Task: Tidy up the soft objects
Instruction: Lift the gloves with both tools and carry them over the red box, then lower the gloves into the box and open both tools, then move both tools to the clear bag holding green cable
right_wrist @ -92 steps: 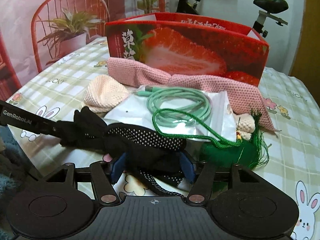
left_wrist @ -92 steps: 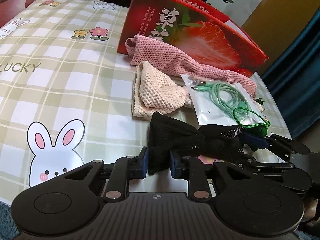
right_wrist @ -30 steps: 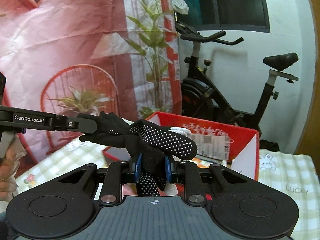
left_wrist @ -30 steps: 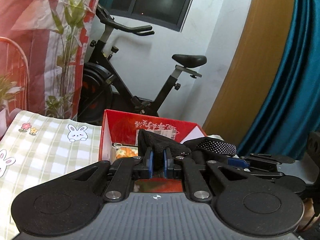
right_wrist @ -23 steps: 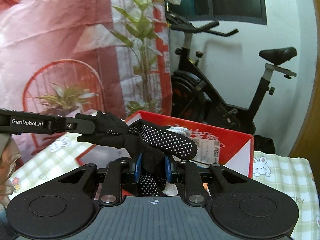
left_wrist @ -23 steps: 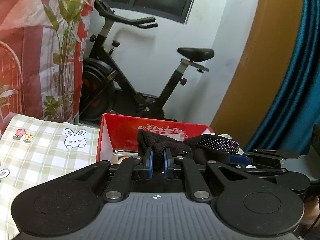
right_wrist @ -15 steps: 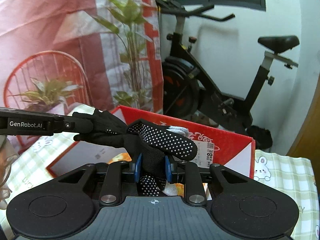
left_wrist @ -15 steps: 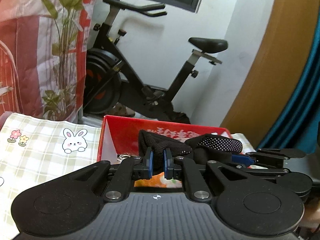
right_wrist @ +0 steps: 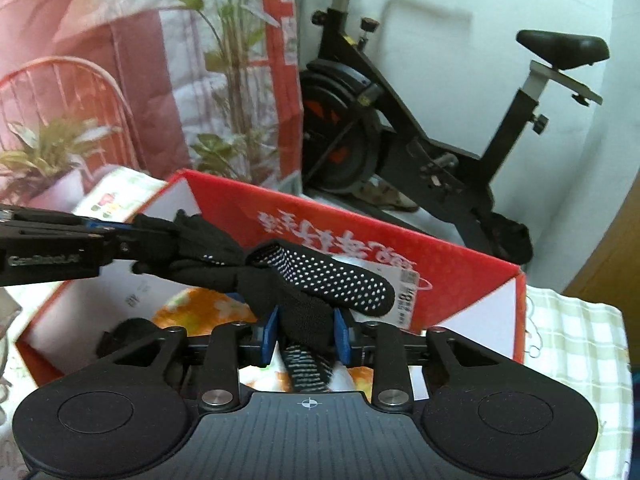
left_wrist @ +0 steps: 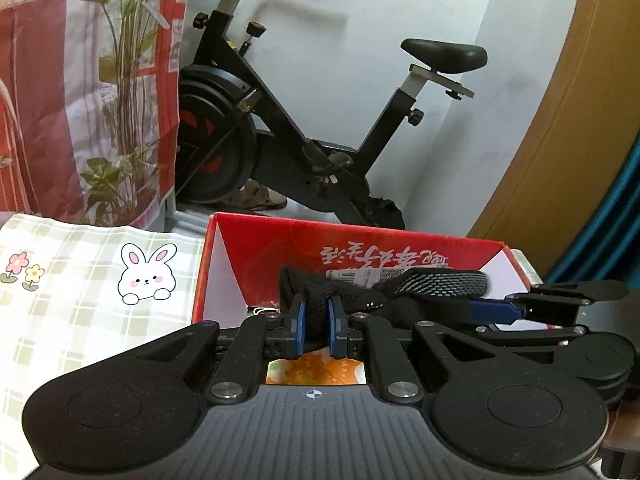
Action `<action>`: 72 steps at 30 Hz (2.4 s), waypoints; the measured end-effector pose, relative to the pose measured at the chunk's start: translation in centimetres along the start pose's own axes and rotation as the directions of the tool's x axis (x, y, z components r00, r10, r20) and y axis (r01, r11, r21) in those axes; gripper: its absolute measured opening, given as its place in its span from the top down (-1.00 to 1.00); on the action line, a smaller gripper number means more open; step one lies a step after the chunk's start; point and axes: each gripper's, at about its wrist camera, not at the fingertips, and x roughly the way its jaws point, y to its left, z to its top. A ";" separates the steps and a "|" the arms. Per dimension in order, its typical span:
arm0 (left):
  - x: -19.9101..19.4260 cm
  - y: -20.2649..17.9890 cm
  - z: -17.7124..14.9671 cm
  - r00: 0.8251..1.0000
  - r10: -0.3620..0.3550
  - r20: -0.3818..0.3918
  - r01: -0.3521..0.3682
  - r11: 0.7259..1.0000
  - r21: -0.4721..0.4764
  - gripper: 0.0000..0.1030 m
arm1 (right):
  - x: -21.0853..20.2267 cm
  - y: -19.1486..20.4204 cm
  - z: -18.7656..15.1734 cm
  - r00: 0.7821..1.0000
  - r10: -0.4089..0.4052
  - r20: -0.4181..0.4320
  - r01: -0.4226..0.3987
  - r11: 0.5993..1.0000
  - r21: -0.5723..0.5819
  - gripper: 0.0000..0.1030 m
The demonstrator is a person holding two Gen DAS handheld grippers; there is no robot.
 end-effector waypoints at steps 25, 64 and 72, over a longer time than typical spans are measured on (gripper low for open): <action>-9.9 -2.2 -4.5 0.999 -0.016 0.051 0.012 0.997 0.072 0.09 | -10.3 2.7 -5.2 0.981 -0.006 0.195 0.003 1.000 0.014 0.08; -6.9 -3.3 -18.7 0.959 -0.180 -0.220 0.172 0.984 -0.055 0.11 | -12.9 3.2 -24.0 0.998 0.068 0.018 -0.070 0.976 0.204 0.25; -5.3 -3.2 -18.9 0.963 -0.157 -0.220 0.154 0.988 -0.030 0.10 | -11.6 3.2 -25.1 0.996 0.087 0.003 -0.085 0.970 0.229 0.30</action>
